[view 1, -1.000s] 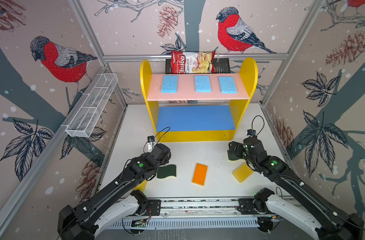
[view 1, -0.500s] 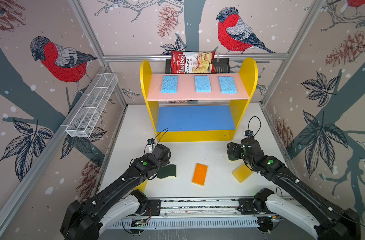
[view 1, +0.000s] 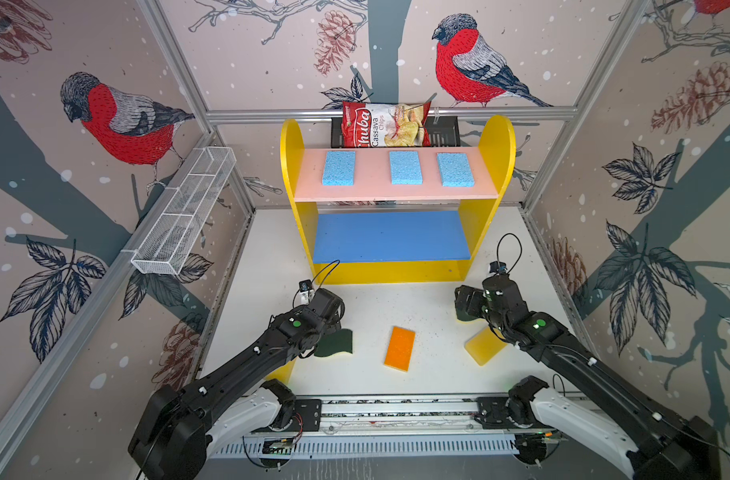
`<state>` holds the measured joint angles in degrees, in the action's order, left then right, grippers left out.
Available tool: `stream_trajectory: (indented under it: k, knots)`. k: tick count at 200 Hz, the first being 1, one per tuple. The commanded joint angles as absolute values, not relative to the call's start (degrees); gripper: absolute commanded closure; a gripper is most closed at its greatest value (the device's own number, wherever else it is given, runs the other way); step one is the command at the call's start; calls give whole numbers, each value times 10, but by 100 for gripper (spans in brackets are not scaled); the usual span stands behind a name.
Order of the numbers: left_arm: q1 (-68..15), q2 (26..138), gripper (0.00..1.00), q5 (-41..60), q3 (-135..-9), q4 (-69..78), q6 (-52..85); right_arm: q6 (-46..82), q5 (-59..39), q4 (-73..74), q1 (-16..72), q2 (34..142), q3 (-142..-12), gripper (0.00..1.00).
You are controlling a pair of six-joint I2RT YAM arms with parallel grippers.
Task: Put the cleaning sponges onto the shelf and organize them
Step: 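Lower the left gripper around the green-and-yellow sponge and close it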
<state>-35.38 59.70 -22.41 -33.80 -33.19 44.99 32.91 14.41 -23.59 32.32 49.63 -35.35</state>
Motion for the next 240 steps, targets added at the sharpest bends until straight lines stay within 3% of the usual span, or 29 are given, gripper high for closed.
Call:
stream_trajectory:
  k: [1,72,240]
  knots:
    - [-352,617,11,-234,-339,-321,456,323,140,-220,322,491,-350,0]
    - [-352,685,6,-251,-340,-304,448,322,136,-225,317,483,-347,0]
    - [-310,799,8,-182,-368,-236,337,317,132,-233,308,470,-348,0]
